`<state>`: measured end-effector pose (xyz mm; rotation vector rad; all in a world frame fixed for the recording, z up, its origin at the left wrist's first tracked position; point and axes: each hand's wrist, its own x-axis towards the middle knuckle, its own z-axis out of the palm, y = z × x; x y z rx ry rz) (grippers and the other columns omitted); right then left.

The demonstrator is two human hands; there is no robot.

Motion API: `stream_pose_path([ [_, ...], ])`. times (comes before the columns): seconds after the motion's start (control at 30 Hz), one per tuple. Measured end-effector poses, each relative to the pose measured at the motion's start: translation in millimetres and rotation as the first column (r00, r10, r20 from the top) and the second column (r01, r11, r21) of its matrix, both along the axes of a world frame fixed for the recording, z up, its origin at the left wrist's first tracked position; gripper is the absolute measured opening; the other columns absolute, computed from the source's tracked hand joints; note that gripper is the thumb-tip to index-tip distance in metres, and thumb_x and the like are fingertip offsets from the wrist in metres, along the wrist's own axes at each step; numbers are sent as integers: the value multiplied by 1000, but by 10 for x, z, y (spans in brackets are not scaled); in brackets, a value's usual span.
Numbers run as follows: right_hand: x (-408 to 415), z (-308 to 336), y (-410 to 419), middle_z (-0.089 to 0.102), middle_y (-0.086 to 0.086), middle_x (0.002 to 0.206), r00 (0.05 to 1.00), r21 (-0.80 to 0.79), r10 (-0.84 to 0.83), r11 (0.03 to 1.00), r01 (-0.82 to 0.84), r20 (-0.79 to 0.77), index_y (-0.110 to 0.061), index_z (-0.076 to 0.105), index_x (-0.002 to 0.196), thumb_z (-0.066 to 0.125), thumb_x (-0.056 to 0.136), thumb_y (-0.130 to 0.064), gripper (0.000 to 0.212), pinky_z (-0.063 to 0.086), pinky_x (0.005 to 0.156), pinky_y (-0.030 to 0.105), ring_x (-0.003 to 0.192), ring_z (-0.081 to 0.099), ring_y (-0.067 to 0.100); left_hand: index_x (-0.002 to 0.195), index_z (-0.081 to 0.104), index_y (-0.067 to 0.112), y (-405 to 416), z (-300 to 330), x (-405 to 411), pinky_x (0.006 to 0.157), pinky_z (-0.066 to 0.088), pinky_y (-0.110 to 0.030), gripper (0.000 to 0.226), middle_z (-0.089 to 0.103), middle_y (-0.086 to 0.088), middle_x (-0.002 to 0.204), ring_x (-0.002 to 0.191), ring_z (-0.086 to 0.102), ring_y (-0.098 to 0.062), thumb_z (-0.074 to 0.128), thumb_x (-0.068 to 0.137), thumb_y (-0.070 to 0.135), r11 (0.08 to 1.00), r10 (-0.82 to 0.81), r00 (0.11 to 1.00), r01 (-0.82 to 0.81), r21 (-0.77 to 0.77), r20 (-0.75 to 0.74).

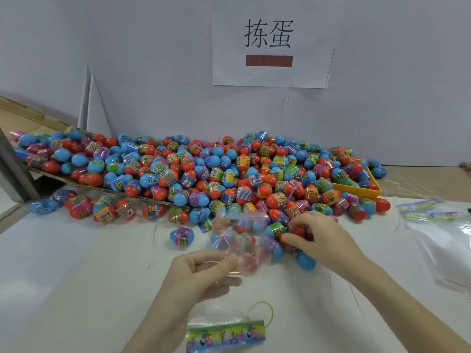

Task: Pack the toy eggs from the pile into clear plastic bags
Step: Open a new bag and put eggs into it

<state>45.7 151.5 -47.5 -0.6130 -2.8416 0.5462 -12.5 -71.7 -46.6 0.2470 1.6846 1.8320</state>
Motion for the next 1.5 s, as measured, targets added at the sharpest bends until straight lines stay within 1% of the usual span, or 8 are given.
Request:
stream_pose_path([
  [0.3, 299, -79, 25, 34, -18, 119, 989, -78, 91, 994, -82, 115, -35, 40, 134, 78, 69, -36, 75, 37, 90, 15, 102, 39, 3, 90, 68, 5, -11, 3, -75, 51, 50, -15, 42, 74, -5, 78, 68, 71, -16, 72, 56, 29, 998, 55, 998, -56, 19, 25],
  [0.43, 440, -78, 47, 52, -14, 119, 989, 2, 97, 995, -97, 111, -34, 46, 128, 71, 79, -25, 55, 35, 83, 5, 93, 44, -2, 92, 69, 5, 9, 31, -75, 53, 52, -16, 44, 74, -4, 80, 72, 71, -16, 71, 57, 31, 1000, 7, 1000, -8, 24, 20],
  [0.57, 496, 147, -26, 63, -14, 83, 963, -241, -15, 969, -52, -268, -31, 59, 103, 68, 77, -26, 28, 45, 66, 8, 73, 58, 3, 93, 67, 3, 54, 53, -53, 57, 53, -18, 44, 74, -6, 84, 82, 70, -25, 72, 59, 31, 1000, -9, 1000, 9, 25, -22],
  [0.77, 559, 640, -252, 69, -7, 90, 882, -719, 32, 566, -404, -470, -37, 68, 97, 69, 51, -71, 57, 53, 68, 23, 79, 67, 11, 67, 65, 11, 240, 212, 77, 54, 53, -18, 10, 70, -3, 62, 55, 67, -11, 72, 74, 13, 997, -76, 978, 79, 11, -194],
  [0.9, 531, 786, -393, 69, -6, 97, 837, -762, 82, 374, -529, -541, -34, 68, 105, 74, 53, -63, 59, 53, 71, 20, 82, 68, 14, 78, 68, 13, 341, 290, 173, 53, 52, -19, 6, 72, -5, 64, 55, 67, -12, 72, 75, 10, 995, -81, 945, 96, 33, -316],
  [1.07, 436, 892, -488, 66, -9, 87, 853, -601, 132, 655, -458, -506, -37, 65, 99, 59, 68, -63, 41, 49, 64, 15, 75, 62, 6, 76, 68, 18, 374, 349, 229, 53, 51, -23, 16, 72, -4, 65, 55, 67, -16, 75, 70, 5, 992, -62, 917, 100, 77, -394],
  [1.23, 359, 974, -438, 58, -12, 75, 873, -290, 134, 910, -295, -469, -38, 49, 88, 56, 50, -57, 44, 44, 55, 10, 59, 53, -1, 85, 68, 17, 330, 384, 241, 50, 50, -19, 17, 73, 1, 71, 54, 67, -16, 73, 72, 8, 979, -132, 904, 184, 92, -406],
  [1.5, 329, 1069, -391, 53, -18, 79, 924, -37, 244, 963, -266, -294, -26, 60, 100, 68, 61, -52, 47, 43, 61, 10, 72, 54, 5, 89, 69, 21, 351, 372, 242, 56, 53, -22, 34, 72, -11, 84, 64, 68, -17, 44, 78, 42, 983, -72, 895, 139, 122, -439],
])
